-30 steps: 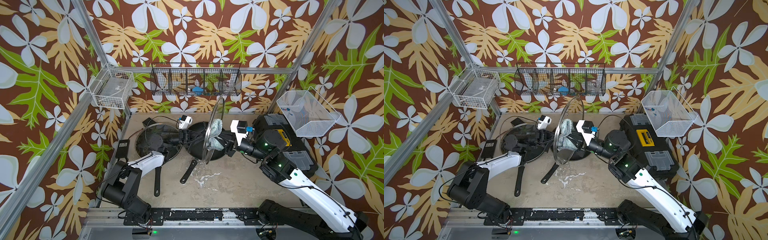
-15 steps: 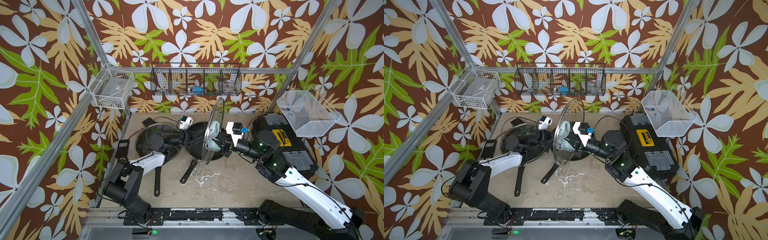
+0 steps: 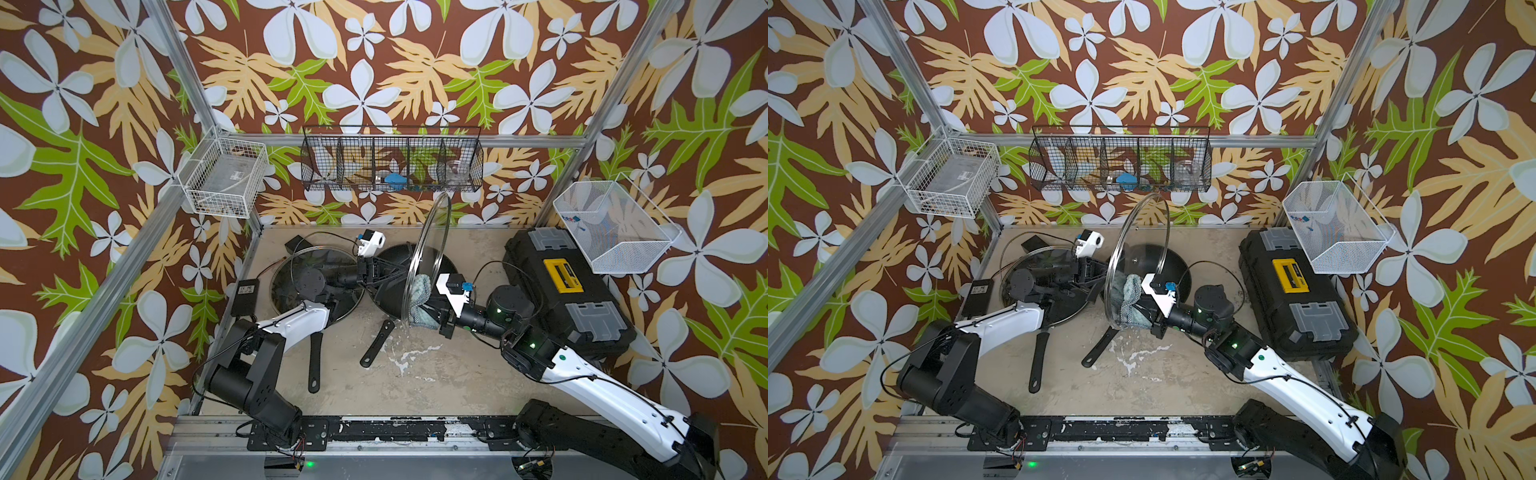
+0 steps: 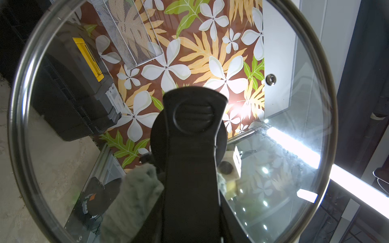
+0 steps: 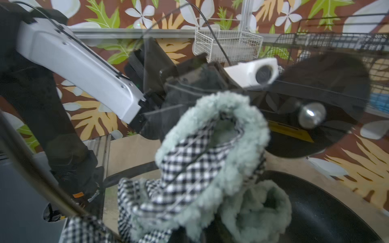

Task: Wipe the pot lid with a cloth
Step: Wipe the pot lid.

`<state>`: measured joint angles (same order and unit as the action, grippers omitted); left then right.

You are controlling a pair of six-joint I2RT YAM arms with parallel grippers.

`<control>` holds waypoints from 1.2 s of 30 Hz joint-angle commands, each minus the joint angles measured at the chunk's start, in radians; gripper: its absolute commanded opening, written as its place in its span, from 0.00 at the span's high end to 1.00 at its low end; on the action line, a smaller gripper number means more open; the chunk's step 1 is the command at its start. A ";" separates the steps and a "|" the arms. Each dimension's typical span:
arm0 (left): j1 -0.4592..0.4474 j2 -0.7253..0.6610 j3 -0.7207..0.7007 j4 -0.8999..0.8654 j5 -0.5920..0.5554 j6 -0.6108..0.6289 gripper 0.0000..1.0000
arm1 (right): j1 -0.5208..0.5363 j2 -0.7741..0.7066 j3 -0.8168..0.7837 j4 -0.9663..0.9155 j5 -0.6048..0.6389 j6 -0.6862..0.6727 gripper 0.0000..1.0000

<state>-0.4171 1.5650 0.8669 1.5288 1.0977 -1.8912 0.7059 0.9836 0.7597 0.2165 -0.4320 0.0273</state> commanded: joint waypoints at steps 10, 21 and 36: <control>-0.002 -0.019 0.005 0.194 -0.053 -0.006 1.00 | -0.210 0.099 0.089 0.036 0.051 0.053 1.00; -0.007 -0.039 -0.017 0.194 -0.041 0.006 1.00 | -0.256 0.241 0.413 -0.004 0.042 0.058 1.00; -0.007 -0.006 -0.013 0.207 -0.033 0.008 1.00 | 0.024 0.095 0.426 -0.026 -0.060 -0.081 1.00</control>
<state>-0.4225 1.5612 0.8455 1.5448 1.1015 -1.9057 0.7101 1.0893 1.1919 0.1799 -0.4717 -0.0063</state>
